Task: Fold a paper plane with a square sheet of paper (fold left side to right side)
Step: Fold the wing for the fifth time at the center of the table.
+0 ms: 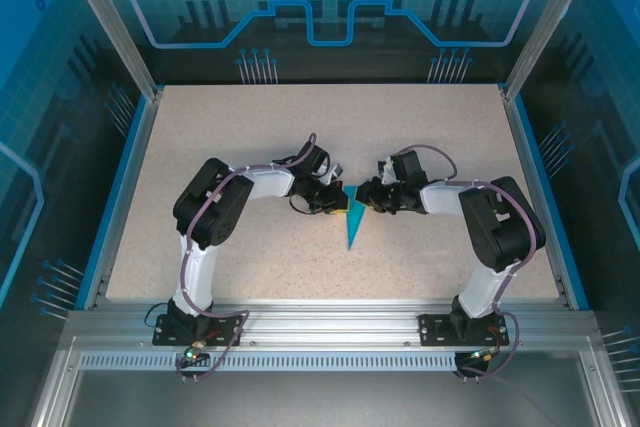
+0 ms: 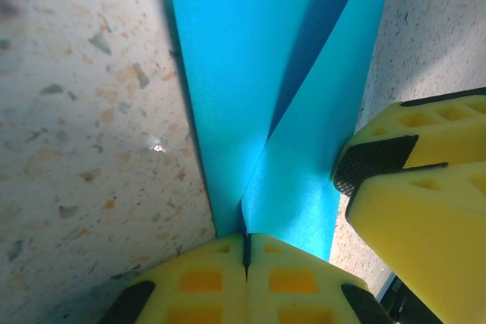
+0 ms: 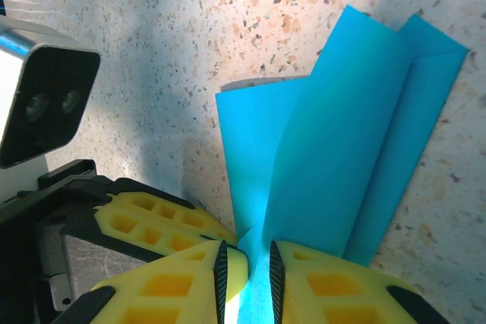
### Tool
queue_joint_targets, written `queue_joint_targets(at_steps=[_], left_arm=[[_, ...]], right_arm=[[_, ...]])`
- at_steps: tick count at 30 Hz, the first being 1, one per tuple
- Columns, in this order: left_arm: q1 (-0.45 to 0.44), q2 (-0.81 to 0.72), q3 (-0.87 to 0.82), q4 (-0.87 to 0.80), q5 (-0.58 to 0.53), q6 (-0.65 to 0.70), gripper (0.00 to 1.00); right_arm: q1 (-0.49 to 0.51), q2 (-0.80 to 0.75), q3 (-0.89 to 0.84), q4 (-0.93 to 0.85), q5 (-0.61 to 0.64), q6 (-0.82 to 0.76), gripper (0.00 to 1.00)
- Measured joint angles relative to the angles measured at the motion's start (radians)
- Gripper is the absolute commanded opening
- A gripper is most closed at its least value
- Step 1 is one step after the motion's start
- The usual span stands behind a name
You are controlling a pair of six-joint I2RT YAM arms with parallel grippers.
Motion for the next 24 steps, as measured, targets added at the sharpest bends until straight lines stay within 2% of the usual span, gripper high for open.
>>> queue_joint_targets(at_steps=[21,24], left_arm=[[0.0,0.0,0.006,-0.012,-0.01,0.003,0.0],[0.0,0.0,0.011,-0.023,-0.015,0.003,0.07]], right_arm=[[0.0,0.029,0.019,-0.058,0.025,-0.027,0.24],[0.0,0.029,0.019,-0.066,0.029,-0.027,0.24]])
